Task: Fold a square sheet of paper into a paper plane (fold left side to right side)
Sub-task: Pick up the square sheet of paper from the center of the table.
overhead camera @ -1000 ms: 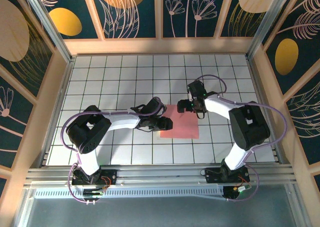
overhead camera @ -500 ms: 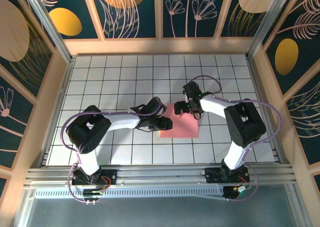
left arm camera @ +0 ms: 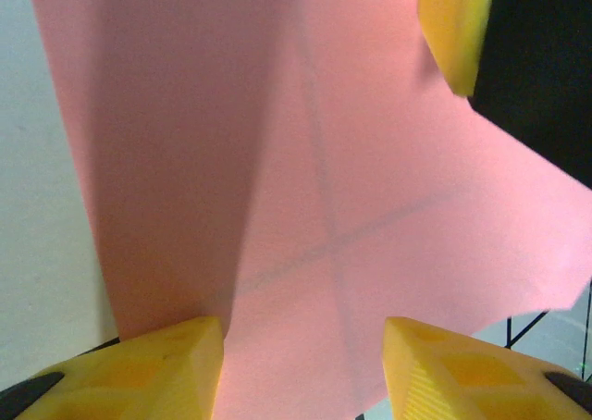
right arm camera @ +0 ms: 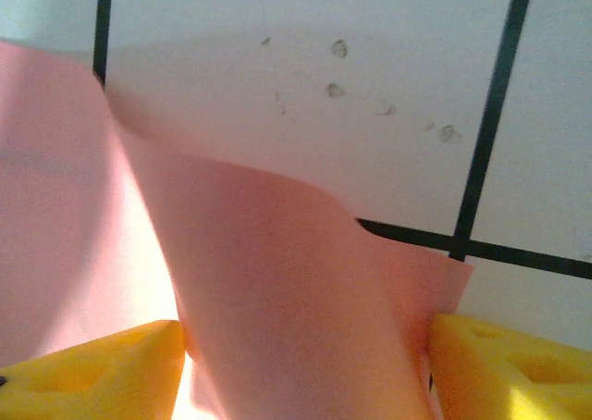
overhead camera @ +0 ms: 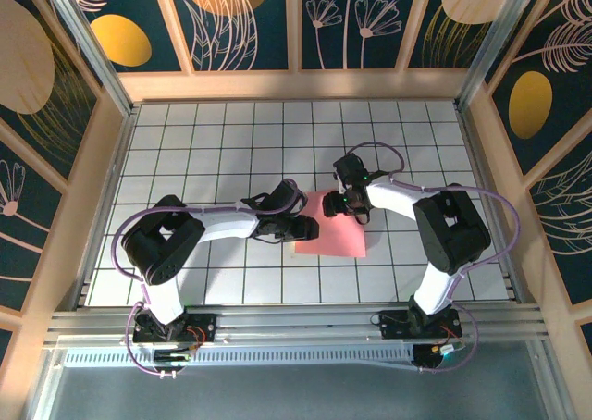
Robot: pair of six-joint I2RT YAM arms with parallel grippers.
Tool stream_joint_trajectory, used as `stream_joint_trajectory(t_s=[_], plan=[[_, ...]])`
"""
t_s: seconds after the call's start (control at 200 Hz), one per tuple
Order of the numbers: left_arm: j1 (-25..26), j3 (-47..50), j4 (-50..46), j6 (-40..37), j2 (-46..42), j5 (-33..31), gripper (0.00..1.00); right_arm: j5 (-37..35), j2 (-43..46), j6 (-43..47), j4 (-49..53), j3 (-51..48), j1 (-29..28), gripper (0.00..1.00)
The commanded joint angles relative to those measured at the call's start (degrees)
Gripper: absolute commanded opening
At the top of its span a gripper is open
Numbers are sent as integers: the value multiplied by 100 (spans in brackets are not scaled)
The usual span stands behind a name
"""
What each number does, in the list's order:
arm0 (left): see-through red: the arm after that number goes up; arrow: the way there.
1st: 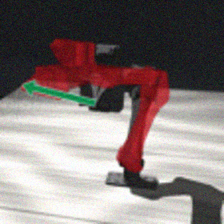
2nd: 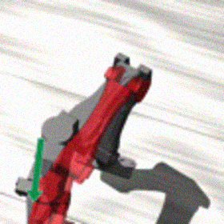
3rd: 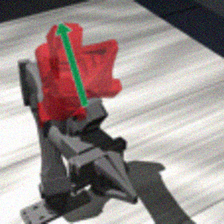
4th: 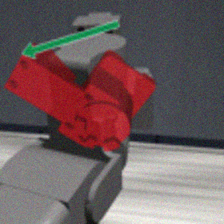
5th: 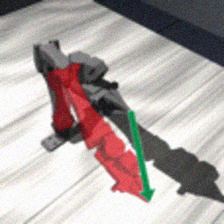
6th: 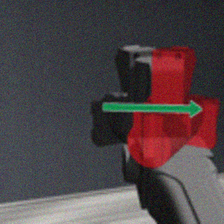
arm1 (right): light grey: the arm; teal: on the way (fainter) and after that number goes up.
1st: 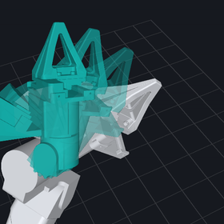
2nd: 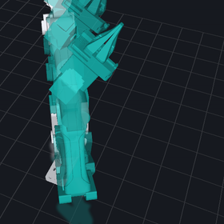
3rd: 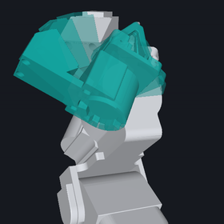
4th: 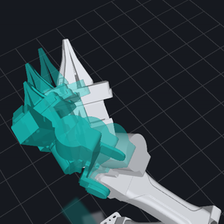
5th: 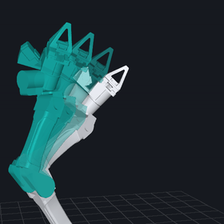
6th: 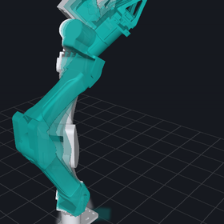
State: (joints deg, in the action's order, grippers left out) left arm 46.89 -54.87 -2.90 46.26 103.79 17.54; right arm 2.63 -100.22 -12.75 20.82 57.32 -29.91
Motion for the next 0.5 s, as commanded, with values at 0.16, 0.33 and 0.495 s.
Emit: stream_joint_trajectory(t_s=[0.16,0.33,0.495], plan=[[-162,-55,-155,6,-694,-366,58,835,158,-41,119,-62,162,40],[-755,297,234,15,-1361,-143,64,1492,399,-108,-156,-223,374,31],[-1444,898,749,42,-1881,237,68,2283,554,-259,-404,-317,641,27]])
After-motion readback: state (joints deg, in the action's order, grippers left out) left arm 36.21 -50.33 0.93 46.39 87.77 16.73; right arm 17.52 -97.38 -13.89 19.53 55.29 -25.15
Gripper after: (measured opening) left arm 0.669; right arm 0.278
